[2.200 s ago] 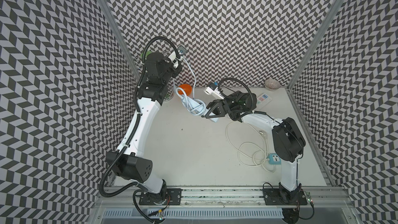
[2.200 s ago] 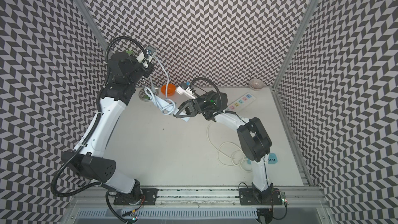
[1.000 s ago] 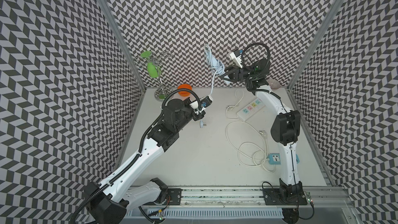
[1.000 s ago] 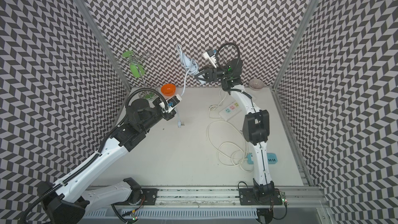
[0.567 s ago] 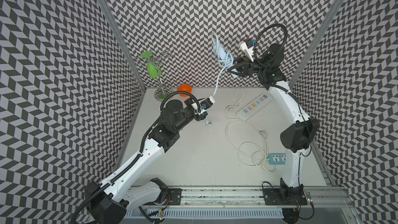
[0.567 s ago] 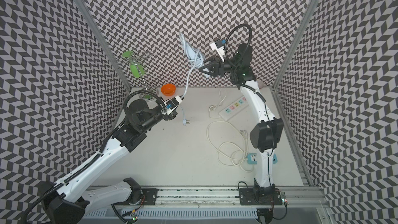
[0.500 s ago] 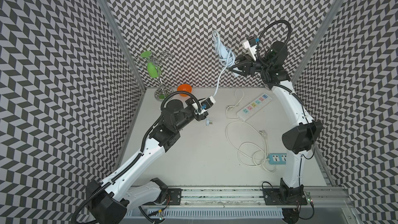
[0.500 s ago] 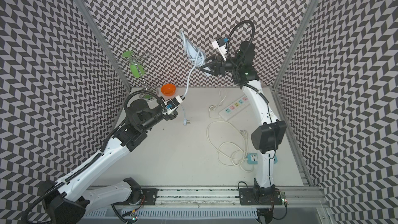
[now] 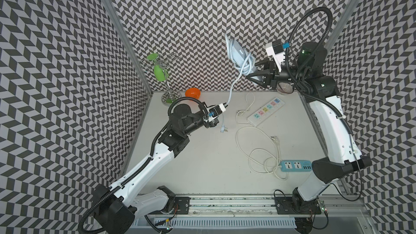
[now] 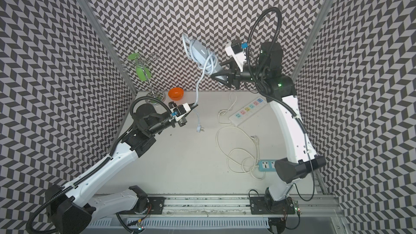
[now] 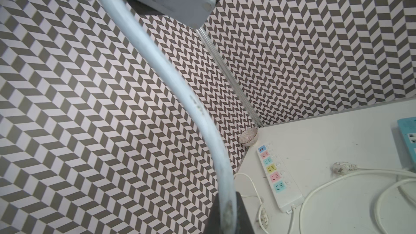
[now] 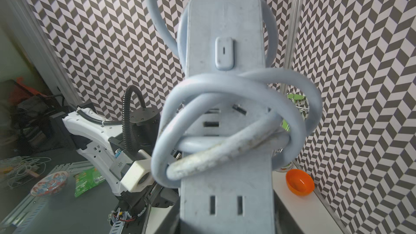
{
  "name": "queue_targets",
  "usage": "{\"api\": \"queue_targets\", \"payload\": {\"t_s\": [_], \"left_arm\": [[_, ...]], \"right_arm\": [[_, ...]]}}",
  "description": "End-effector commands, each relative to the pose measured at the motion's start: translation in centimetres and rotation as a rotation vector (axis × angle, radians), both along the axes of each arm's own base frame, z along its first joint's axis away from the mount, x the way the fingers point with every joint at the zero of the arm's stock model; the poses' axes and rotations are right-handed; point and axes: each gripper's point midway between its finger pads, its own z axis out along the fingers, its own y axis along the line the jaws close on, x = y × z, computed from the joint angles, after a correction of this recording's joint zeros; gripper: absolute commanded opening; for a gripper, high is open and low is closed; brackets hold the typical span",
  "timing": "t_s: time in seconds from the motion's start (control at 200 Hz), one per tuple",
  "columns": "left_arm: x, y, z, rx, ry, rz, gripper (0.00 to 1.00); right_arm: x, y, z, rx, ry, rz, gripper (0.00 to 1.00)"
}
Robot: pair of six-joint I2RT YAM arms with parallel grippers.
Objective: Wrap the cord around the power strip
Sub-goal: Wrap the power cord around the power strip.
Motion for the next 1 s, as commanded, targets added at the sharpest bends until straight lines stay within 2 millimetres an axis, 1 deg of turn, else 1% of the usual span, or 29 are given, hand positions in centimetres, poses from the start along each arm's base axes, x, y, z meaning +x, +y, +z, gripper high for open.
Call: {"api": "queue_targets", "payload": {"t_s": [0.0, 0.145, 0.3, 0.406, 0.551, 0.621, 0.741, 0.861, 0.941, 0.996], "left_arm": [[0.1, -0.4, -7.8, 0.092, 0.241, -0.051, 0.12], [-0.7, -1.2, -8.8, 0.061, 0.295, -0.126, 0.15], [-1.0, -1.3, -9.8, 0.043, 0.320, -0.146, 0.17], [-1.1, -1.2, -10.2, 0.027, 0.333, -0.151, 0.16], [-1.3, -1.3, -10.2, 0.000, 0.339, -0.173, 0.16], [-1.5, -1.4, -10.1, -0.017, 0.341, -0.199, 0.15], [-1.5, -1.4, -9.9, -0.026, 0.340, -0.217, 0.06], [-0.9, -0.7, -10.4, -0.028, 0.356, -0.210, 0.01], [-0.1, 0.3, -10.3, -0.048, 0.371, -0.195, 0.00], [0.8, 1.3, -10.0, -0.061, 0.383, -0.178, 0.00]], "right_arm": [[-3.8, -0.7, 4.0, 0.015, -0.223, -0.041, 0.00], [-4.9, -0.6, 4.3, 0.015, -0.235, -0.039, 0.00], [-5.6, -0.7, 5.2, 0.027, -0.254, -0.033, 0.00], [-5.8, -0.8, 5.6, 0.032, -0.259, -0.029, 0.00], [-5.9, -0.8, 5.7, 0.034, -0.257, -0.023, 0.00], [-6.0, -0.7, 5.7, 0.034, -0.257, -0.023, 0.00], [-6.1, -0.8, 5.9, 0.038, -0.260, -0.022, 0.00], [-6.9, -1.0, 6.6, 0.051, -0.277, -0.007, 0.00], [-8.2, -1.2, 7.3, 0.066, -0.294, 0.038, 0.00], [-9.2, -1.1, 7.5, 0.074, -0.306, 0.090, 0.00]]}}
